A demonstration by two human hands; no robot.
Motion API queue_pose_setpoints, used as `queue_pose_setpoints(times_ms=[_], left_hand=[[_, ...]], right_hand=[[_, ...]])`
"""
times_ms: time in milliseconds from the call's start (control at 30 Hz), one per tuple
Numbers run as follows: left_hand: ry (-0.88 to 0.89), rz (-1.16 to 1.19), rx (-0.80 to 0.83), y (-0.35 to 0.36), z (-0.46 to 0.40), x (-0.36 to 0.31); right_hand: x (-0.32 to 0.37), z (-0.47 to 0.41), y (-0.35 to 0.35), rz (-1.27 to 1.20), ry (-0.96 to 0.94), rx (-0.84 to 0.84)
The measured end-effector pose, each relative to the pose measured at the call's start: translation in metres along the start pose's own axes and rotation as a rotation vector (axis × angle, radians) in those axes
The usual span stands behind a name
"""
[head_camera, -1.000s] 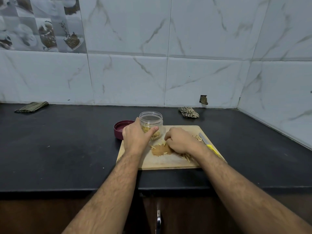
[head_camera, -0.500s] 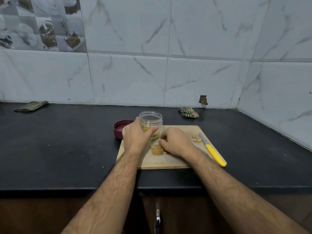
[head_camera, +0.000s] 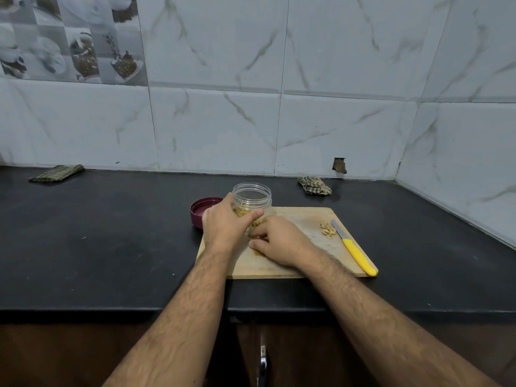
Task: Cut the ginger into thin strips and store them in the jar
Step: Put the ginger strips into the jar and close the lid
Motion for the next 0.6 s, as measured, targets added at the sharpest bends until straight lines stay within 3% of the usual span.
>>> queue_pose_setpoints(times_ms=[233, 333, 467, 600], left_hand=[[0.011, 0.006, 0.009, -0.001, 0.003, -0.004], [-0.010, 0.021, 0.014, 0.001, 0.002, -0.002], [-0.013, 0.031, 0.013, 0.001, 0.003, -0.001], [-0.011, 0.027, 0.008, 0.000, 0.002, -0.002]], right_hand=[[-0.012, 0.008, -0.016, 0.211, 0.100, -0.037], [-0.021, 0.005, -0.024, 0.143, 0.162, -0.067], [-0.014, 0.004, -0.006, 0.144, 0.082, 0.018], [-0.017, 0.010, -0.012, 0.216, 0.067, -0.035]])
Point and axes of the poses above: each hand's wrist, its own z-axis away from the middle knuckle, its own y-axis out of the palm, x = y × z, the point moved 8 cm from there along -z, towards the middle knuckle, and after that the axes turned 3 degrees about -z, right-handed, at the moved point
